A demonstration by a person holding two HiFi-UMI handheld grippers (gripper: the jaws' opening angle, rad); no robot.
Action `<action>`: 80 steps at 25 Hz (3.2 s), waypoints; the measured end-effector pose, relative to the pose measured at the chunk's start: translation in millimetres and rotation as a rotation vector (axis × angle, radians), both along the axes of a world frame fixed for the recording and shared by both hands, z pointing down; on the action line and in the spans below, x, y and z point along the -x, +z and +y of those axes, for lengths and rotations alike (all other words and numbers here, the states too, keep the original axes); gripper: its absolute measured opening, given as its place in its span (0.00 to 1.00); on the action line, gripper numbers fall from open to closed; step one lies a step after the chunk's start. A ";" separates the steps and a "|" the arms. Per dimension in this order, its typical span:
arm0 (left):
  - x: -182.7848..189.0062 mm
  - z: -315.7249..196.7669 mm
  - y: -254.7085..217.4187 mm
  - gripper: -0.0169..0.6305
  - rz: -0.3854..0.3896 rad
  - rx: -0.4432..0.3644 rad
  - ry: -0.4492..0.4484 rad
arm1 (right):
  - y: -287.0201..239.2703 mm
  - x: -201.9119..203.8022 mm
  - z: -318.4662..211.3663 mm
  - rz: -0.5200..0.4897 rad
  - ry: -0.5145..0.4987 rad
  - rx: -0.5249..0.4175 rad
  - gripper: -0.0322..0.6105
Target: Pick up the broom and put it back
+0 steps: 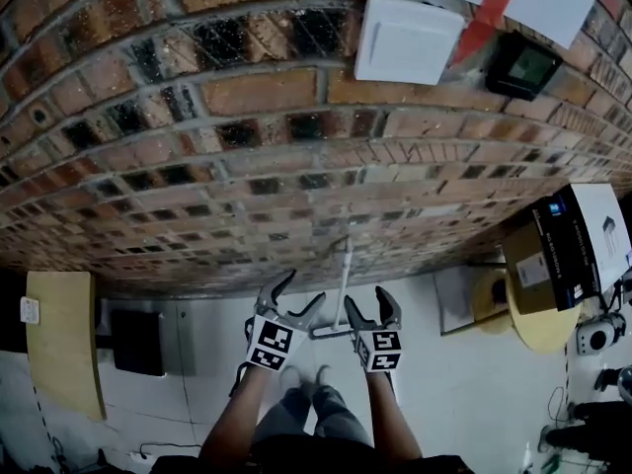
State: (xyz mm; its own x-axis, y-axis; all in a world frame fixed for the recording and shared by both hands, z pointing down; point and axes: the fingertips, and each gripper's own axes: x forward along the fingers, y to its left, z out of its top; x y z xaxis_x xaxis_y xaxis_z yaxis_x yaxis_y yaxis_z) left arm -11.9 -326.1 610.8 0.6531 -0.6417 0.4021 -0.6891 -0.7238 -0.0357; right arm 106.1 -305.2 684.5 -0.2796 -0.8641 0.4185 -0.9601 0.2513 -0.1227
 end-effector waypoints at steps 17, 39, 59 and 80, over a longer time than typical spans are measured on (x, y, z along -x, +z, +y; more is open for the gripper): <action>-16.0 -32.1 101.7 0.43 -0.066 0.135 -0.011 | 156.8 13.3 -98.9 0.015 -0.062 0.177 0.43; 10.4 15.2 42.4 0.43 0.029 0.083 -0.121 | 114.6 13.1 -9.1 0.065 -0.134 0.192 0.21; 74.5 37.1 -139.0 0.43 0.231 -0.207 -0.314 | -134.1 3.5 8.2 0.008 0.013 -0.232 0.21; 133.8 51.6 -222.4 0.43 0.248 -0.385 -0.484 | -318.3 20.0 38.6 -0.027 0.001 -0.587 0.21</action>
